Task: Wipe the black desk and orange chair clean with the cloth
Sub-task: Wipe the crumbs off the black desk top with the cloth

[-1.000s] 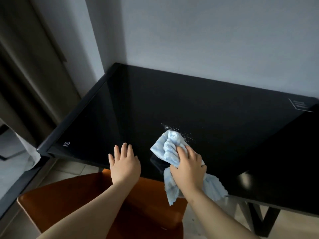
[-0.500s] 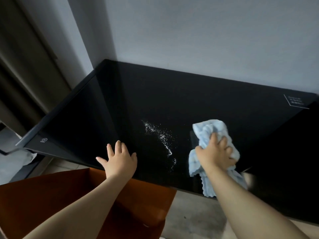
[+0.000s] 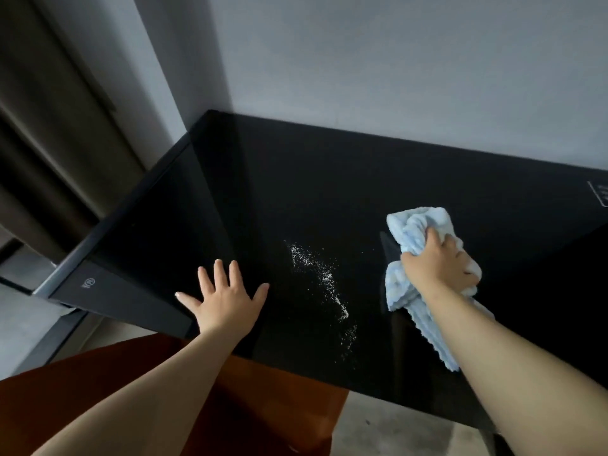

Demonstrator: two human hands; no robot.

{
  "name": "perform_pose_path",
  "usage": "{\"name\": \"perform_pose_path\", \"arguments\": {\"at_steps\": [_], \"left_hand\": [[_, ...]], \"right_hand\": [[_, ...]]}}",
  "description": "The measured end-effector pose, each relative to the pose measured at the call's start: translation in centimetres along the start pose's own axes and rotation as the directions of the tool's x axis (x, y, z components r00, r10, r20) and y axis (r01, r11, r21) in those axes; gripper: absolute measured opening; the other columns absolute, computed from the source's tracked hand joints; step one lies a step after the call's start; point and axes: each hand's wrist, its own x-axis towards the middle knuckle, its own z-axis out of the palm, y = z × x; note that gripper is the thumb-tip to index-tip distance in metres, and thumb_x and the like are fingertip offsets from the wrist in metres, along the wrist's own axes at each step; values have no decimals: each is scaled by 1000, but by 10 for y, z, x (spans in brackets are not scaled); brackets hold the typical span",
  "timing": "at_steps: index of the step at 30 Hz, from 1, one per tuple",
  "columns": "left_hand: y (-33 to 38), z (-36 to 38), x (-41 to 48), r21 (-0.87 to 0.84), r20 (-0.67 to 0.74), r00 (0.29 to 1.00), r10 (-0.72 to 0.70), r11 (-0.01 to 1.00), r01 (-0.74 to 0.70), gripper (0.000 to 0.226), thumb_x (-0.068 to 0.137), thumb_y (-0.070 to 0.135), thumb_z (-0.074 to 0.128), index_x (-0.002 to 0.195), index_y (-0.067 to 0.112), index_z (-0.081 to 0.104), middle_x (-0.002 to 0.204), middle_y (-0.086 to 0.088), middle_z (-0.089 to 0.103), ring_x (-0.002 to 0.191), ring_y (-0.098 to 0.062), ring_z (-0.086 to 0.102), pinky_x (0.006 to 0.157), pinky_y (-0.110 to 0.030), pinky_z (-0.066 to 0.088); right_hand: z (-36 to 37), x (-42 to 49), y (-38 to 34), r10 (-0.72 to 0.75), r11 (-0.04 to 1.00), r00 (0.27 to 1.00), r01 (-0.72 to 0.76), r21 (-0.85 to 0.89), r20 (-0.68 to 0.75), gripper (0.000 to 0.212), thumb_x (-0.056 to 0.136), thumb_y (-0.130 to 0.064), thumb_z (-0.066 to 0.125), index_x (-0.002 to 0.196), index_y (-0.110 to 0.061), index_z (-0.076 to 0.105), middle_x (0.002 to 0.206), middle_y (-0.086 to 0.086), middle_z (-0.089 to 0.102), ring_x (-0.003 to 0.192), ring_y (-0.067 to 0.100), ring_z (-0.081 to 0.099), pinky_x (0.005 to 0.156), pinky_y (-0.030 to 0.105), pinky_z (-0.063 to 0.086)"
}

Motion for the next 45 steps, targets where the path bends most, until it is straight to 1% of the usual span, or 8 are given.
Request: {"name": "perform_pose_path", "arguments": {"at_steps": [6,13,18,21,23,27,34,45], "left_hand": [[-4,10,-1,1,-89,995,37,999,-37,82,82,70,9,150,22,5,159,-3,-1,144,-30,-11,107,-66,-1],[-5,8,4,22,-128,990,61,998,-59,75,86,64,21,147,20,19,155,-7,15,142,-34,3,110,-62,3],[-8,8,2,-67,-194,980,47,996,-61,61,92,52,29,144,21,32,151,-4,29,143,-32,11,112,-59,4],[-9,7,5,-174,-240,971,7,983,-50,48,95,39,35,140,24,41,148,0,37,142,-28,16,114,-55,4],[-10,8,5,-194,-255,967,-1,980,-50,45,95,34,36,139,25,43,147,1,39,142,-28,18,114,-54,4],[-10,10,5,-213,-290,957,-13,976,-52,43,94,29,39,136,24,47,144,1,43,140,-29,23,113,-54,6],[-10,7,5,-208,-272,962,-9,977,-50,44,95,29,38,138,26,43,145,3,40,141,-26,19,114,-53,5],[0,5,-26,-103,-130,986,107,987,-121,52,99,32,32,148,19,22,155,-5,20,144,-32,2,115,-50,5]], "right_hand": [[32,-48,-41,-611,774,788,614,153,-73,20,76,-27,59,96,-28,57,92,-15,58,94,23,60,77,39,46],[14,8,-50,-260,965,963,262,10,-75,49,85,-34,56,131,-26,42,139,0,43,124,34,39,95,52,33],[30,-36,-67,-698,699,716,681,220,-1,17,76,-28,61,92,-32,58,93,-10,62,88,22,60,79,41,50],[17,-13,-97,-631,634,742,662,399,-229,18,76,-22,59,93,-26,61,86,-8,64,81,22,62,72,35,49],[13,7,-125,-616,675,738,675,297,-276,13,79,-24,52,91,-28,54,91,-9,61,92,24,60,80,43,47],[43,7,-163,-734,645,648,759,-92,200,48,91,-32,41,136,-48,31,148,-14,30,136,24,24,102,57,27],[59,-24,-108,-900,405,395,914,15,182,55,83,-16,51,126,-50,45,126,-25,45,125,11,27,97,45,21],[40,-74,-11,-901,406,383,910,85,205,42,85,-18,55,117,-46,55,117,-25,50,121,6,29,94,38,18]]}}
